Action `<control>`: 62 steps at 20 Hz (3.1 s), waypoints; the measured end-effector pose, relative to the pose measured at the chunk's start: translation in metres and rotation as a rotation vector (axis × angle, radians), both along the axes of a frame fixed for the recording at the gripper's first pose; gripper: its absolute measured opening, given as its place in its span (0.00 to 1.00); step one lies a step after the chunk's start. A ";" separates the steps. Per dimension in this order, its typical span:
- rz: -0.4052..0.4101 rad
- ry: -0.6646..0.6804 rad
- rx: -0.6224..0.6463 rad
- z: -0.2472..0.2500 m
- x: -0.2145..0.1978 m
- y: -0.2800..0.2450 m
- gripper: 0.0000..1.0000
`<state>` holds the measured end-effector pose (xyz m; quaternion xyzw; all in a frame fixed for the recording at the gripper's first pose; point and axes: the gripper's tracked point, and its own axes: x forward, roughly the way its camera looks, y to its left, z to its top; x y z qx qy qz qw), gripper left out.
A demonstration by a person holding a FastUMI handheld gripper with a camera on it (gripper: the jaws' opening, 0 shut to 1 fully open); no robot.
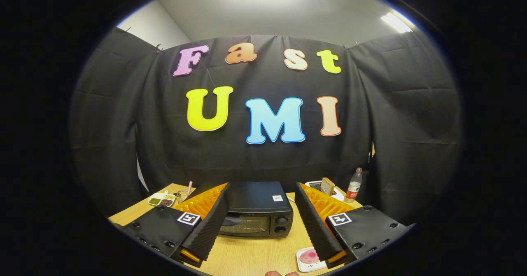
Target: Open the toaster oven, put the food inside, and close the toaster oven door.
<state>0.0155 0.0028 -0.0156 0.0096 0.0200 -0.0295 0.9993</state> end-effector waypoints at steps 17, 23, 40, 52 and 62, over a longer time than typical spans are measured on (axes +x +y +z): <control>0.033 0.149 0.035 -0.041 0.114 0.050 0.97; 0.077 0.271 0.041 -0.096 0.131 0.074 0.97; 0.127 0.411 -0.008 -0.173 0.131 0.096 0.97; 0.157 0.511 0.011 -0.190 0.082 0.096 0.97; 0.174 0.604 -0.053 -0.235 0.018 0.099 0.96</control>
